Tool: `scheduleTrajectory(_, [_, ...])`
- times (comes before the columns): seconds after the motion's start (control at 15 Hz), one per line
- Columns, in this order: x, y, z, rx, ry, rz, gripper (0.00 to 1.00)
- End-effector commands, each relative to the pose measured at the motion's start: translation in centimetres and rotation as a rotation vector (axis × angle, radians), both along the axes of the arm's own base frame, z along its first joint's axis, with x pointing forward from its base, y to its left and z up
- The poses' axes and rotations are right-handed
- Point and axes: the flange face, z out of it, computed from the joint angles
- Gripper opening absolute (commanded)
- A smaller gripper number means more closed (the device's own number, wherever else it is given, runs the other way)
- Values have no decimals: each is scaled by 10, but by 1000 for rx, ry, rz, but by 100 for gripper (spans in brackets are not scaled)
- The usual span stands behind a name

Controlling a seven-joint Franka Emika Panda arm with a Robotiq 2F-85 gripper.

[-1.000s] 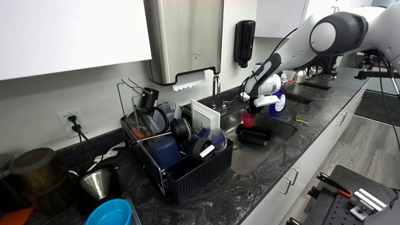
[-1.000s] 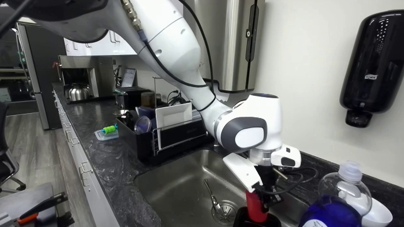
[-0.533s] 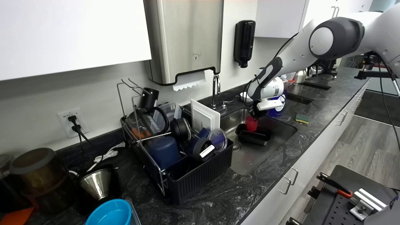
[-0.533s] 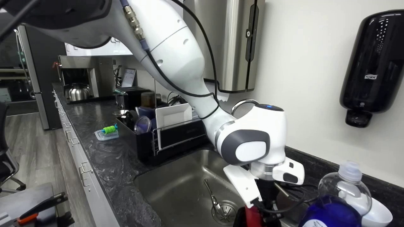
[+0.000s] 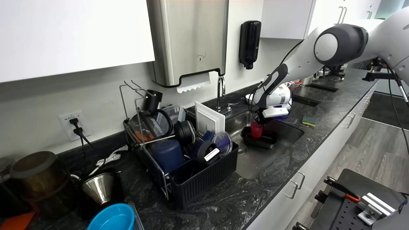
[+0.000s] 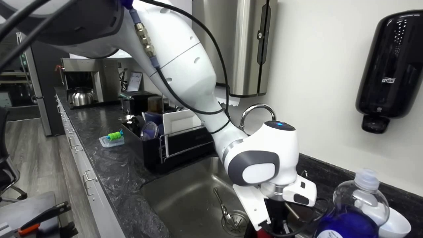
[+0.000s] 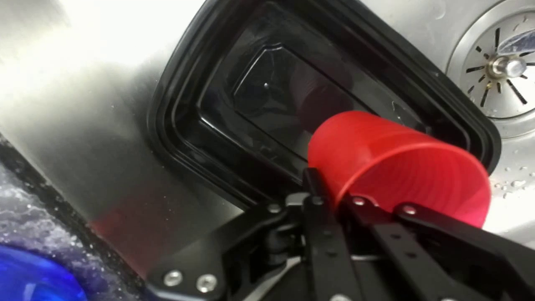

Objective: Put the red cup in the black bowl

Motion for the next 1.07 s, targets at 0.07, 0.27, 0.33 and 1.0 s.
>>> scheduleTrajectory(0.07, [0,-3,-12,10,-47,13,1])
scheduleTrajectory(0.27, [-1,-3,-18,8,-54,17,1])
scheduleTrajectory(0.33, [-1,-3,-18,7,-58,18,1])
scheduleTrajectory(1.0, [0,0,-21,-6,-74,23,56])
